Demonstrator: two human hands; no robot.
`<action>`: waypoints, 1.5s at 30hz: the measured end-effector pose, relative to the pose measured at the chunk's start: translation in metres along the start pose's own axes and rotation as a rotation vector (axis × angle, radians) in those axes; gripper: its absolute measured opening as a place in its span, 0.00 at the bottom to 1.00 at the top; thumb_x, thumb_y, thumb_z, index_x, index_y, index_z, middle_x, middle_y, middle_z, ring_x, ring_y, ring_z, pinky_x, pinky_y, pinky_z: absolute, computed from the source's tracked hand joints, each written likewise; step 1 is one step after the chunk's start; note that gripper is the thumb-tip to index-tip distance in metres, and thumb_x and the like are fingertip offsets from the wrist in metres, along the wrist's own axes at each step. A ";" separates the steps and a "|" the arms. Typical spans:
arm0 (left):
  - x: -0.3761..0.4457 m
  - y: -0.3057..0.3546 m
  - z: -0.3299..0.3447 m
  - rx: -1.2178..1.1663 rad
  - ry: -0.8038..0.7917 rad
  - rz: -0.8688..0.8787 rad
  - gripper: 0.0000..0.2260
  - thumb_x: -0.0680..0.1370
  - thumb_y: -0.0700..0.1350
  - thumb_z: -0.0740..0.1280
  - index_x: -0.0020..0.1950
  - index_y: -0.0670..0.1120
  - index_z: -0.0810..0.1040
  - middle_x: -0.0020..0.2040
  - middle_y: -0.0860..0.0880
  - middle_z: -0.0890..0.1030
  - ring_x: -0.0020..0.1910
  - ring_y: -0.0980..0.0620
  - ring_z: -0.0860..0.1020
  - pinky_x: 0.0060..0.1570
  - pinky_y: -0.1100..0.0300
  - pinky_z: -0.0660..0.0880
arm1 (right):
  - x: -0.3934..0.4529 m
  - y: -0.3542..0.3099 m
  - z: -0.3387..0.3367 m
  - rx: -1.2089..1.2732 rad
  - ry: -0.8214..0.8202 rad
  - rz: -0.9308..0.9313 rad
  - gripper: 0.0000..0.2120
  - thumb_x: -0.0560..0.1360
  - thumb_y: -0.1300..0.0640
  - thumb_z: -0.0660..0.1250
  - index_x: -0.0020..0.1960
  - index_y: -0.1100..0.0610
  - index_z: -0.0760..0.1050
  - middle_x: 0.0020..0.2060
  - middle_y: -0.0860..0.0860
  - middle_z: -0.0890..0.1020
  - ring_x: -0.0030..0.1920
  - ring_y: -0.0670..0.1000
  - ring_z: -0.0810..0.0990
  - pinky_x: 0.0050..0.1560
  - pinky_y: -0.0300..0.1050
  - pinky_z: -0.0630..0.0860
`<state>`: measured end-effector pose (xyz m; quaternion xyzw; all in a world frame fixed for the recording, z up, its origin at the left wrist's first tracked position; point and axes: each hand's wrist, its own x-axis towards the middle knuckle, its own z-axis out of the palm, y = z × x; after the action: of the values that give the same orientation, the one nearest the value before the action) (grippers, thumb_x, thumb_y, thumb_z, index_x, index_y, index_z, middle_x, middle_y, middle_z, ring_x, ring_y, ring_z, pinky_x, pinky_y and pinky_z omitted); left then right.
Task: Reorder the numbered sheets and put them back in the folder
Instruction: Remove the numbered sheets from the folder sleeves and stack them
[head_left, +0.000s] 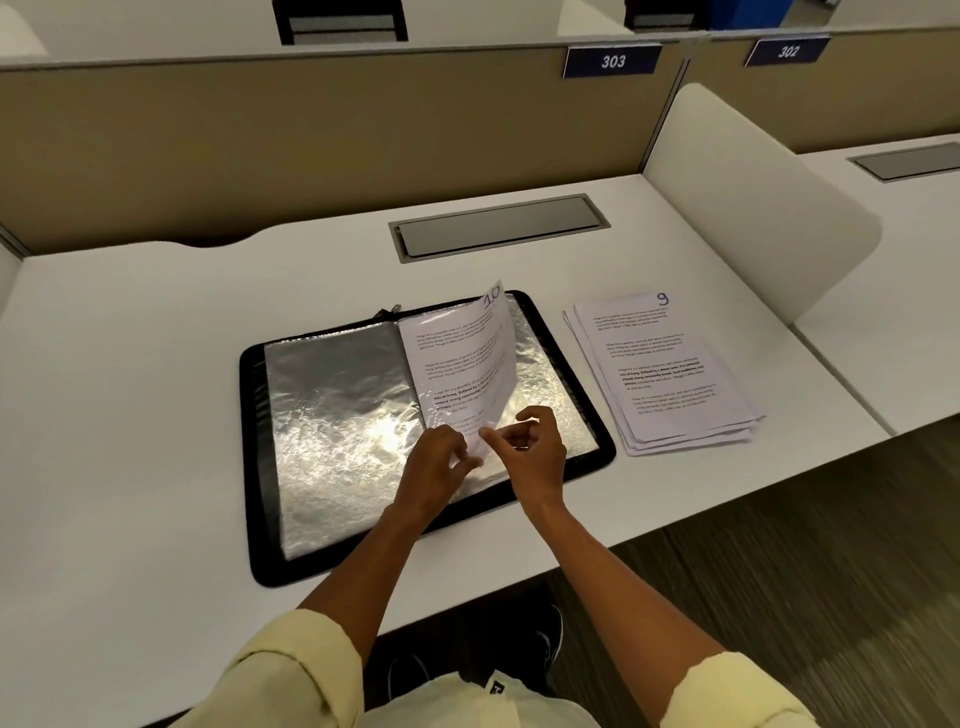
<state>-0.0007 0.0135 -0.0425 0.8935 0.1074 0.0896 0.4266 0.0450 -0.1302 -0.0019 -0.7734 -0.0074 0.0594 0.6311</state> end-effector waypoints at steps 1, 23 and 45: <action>0.002 0.002 0.000 -0.014 -0.004 -0.010 0.12 0.71 0.45 0.77 0.40 0.43 0.75 0.44 0.47 0.80 0.47 0.47 0.77 0.46 0.47 0.78 | 0.000 0.001 -0.003 0.029 0.015 0.031 0.24 0.67 0.55 0.82 0.54 0.53 0.71 0.39 0.49 0.84 0.41 0.44 0.84 0.45 0.33 0.79; 0.014 0.015 0.010 -0.059 -0.030 -0.044 0.05 0.73 0.43 0.75 0.41 0.46 0.80 0.41 0.50 0.80 0.41 0.52 0.78 0.45 0.52 0.77 | -0.007 0.032 -0.023 0.111 0.268 0.378 0.11 0.76 0.54 0.73 0.52 0.55 0.73 0.44 0.55 0.82 0.45 0.58 0.83 0.48 0.51 0.83; 0.013 0.008 0.016 -0.044 -0.040 0.074 0.04 0.74 0.43 0.74 0.43 0.45 0.80 0.42 0.51 0.80 0.42 0.54 0.78 0.44 0.56 0.76 | 0.007 0.037 0.002 0.588 0.279 0.596 0.13 0.77 0.73 0.65 0.56 0.59 0.77 0.47 0.53 0.80 0.45 0.48 0.79 0.49 0.40 0.77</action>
<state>0.0167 -0.0001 -0.0452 0.8889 0.0638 0.0896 0.4447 0.0492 -0.1348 -0.0392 -0.5300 0.3187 0.1334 0.7744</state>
